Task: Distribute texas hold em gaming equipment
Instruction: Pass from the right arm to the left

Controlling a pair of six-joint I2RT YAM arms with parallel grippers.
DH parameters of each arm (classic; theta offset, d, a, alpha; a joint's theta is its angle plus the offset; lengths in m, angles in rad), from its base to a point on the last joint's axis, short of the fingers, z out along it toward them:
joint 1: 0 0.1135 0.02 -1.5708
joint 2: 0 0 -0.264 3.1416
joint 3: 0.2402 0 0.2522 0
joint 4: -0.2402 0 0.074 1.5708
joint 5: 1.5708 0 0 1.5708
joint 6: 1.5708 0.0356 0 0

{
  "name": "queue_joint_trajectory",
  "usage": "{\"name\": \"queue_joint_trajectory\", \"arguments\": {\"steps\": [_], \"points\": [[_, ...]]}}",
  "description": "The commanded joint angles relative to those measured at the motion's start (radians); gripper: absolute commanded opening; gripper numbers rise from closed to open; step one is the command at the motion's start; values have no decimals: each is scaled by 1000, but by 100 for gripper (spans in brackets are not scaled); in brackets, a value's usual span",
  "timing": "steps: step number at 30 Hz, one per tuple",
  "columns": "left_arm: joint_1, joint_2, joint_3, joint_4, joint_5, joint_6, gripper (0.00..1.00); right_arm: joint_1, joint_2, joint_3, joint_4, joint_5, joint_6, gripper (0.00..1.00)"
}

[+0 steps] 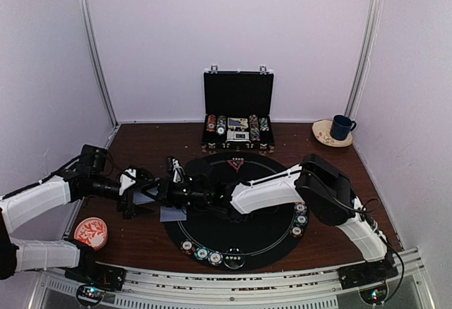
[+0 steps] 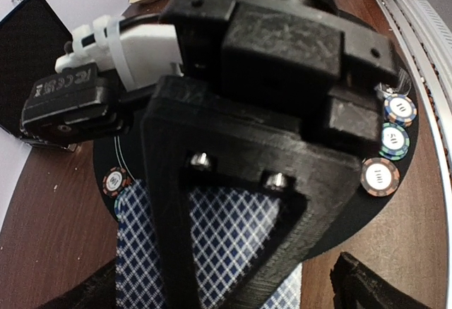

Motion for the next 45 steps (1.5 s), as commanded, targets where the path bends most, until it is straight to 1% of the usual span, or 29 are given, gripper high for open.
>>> {"name": "queue_joint_trajectory", "arguments": {"steps": [1, 6, 10, 13, 18, 21, 27, 33, 35, 40, 42, 45], "points": [[-12, 16, 8, 34, -32, -8, 98, -4, 13, 55, 21, -11, 7, 0], [-13, 9, 8, 34, -39, -9, 92, -4, 31, 80, -2, -4, 2, 0], [-13, -2, 3, 39, -44, -12, 91, -3, 51, 104, -31, 1, -6, 0], [-13, 6, 5, 39, -47, -11, 89, -2, 57, 108, -46, 9, -8, 0], [-15, 32, 6, 39, -59, -5, 80, -3, 59, 105, -53, 18, -15, 0], [-15, 43, 6, 39, -67, -2, 72, -2, 59, 106, -67, 30, -18, 0], [-18, 58, 0, 45, -87, 4, 67, -2, 62, 105, -55, 24, -12, 0], [-23, 74, -5, 46, -107, 9, 53, -4, 60, 100, -47, 23, -10, 0], [-23, 71, -8, 46, -111, 9, 52, -4, 57, 94, -35, 22, -7, 0], [-24, 76, -15, 46, -119, 12, 45, -8, 55, 90, -18, 9, -4, 0], [-23, 79, -18, 46, -125, 12, 40, -11, 50, 78, -8, 5, -3, 8], [-24, 86, -21, 46, -132, 12, 33, -15, 39, 61, -12, 9, -11, 15]]}}
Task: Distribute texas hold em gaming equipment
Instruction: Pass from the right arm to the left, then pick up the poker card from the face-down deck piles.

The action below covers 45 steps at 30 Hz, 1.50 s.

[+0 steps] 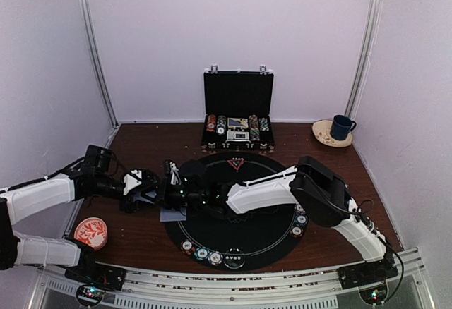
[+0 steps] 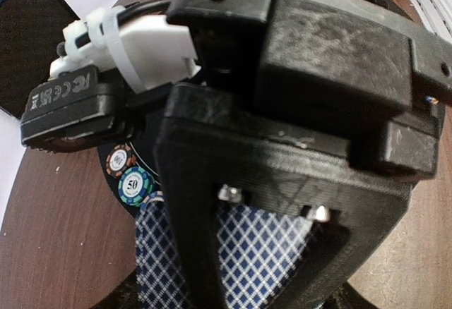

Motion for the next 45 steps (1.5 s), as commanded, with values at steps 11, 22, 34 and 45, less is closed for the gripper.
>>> {"name": "queue_joint_trajectory", "arguments": {"steps": [11, 22, 34, 45], "points": [[-6, 27, -19, -37, -55, 12, 19, -21, -18, -21, 43, -6, -48, 33], [-4, 52, -7, -69, -69, 17, 12, -24, -41, -49, -16, -2, -110, 34], [-4, 47, -16, -45, -67, -4, 11, -25, -61, -98, -42, -14, -151, 36], [-6, 65, -19, -41, -68, -3, 11, -37, -81, -106, -112, 21, -168, 22]]}}
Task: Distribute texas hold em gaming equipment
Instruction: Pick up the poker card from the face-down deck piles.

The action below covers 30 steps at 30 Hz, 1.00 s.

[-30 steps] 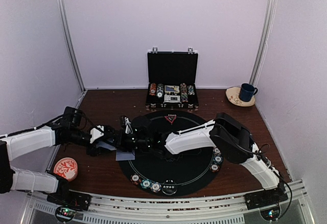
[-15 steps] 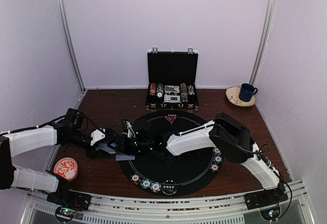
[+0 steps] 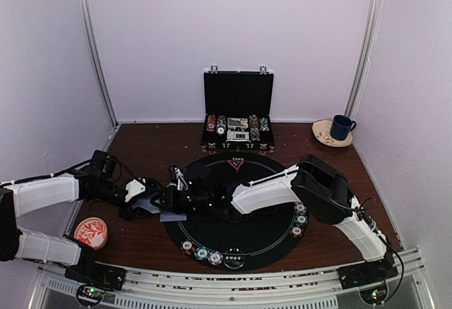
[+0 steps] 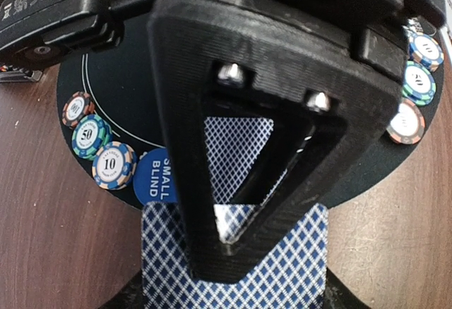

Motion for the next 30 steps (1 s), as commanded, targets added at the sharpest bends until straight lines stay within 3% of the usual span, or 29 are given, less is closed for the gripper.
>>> {"name": "queue_joint_trajectory", "arguments": {"steps": [1, 10, 14, 17, 25, 30], "points": [[0, -3, -6, 33, 14, -10, 11, -20, -62, -24, -62, 41, -26, 21], [0, 2, -9, 35, 10, -10, 11, -23, -96, -50, -106, 70, -65, 20], [1, 0, -11, 36, 10, -8, 11, -27, -105, -61, -118, 78, -71, 27], [0, -1, -11, 35, 11, -9, 11, -29, -106, -67, -124, 86, -74, 28], [1, 9, -11, 41, 6, -10, 11, -30, -113, -79, -83, 55, -68, 22], [0, 15, -11, 44, 2, -11, 11, -29, -127, -100, -53, 25, -56, 13]]}}
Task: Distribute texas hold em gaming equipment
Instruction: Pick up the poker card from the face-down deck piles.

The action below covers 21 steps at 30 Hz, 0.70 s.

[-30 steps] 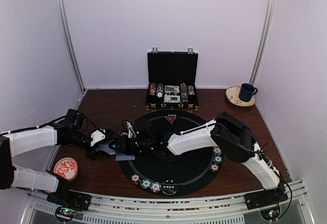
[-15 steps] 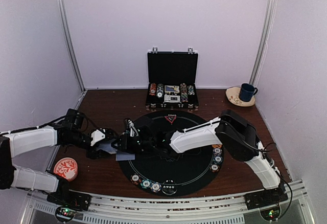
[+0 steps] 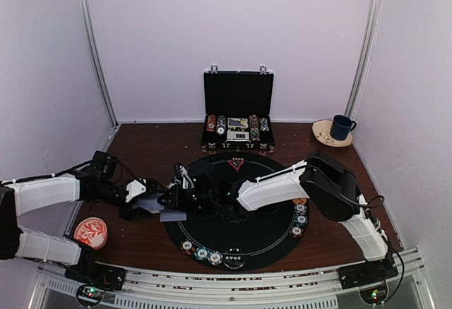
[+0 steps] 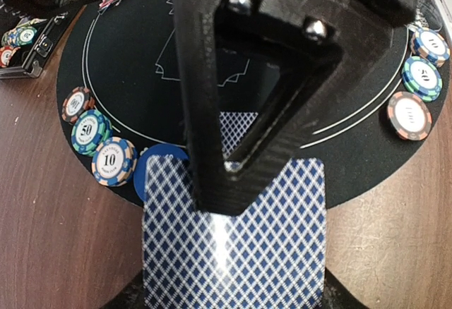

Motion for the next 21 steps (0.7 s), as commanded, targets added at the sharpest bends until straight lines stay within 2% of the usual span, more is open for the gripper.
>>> {"name": "queue_joint_trajectory", "arguments": {"steps": [1, 6, 14, 21], "points": [[3, 4, -5, 24, 16, -10, 11, -16, -57, -35, 19, -11, 6, 11], [3, 4, -5, 26, 15, -11, 11, -20, -81, -71, 51, -19, 13, 0], [3, 15, -2, 27, 12, -12, 11, -37, -111, -162, 194, -68, 70, 0], [4, 16, -4, 32, 5, -16, 10, -59, -201, -316, 316, -31, 101, 0]]}}
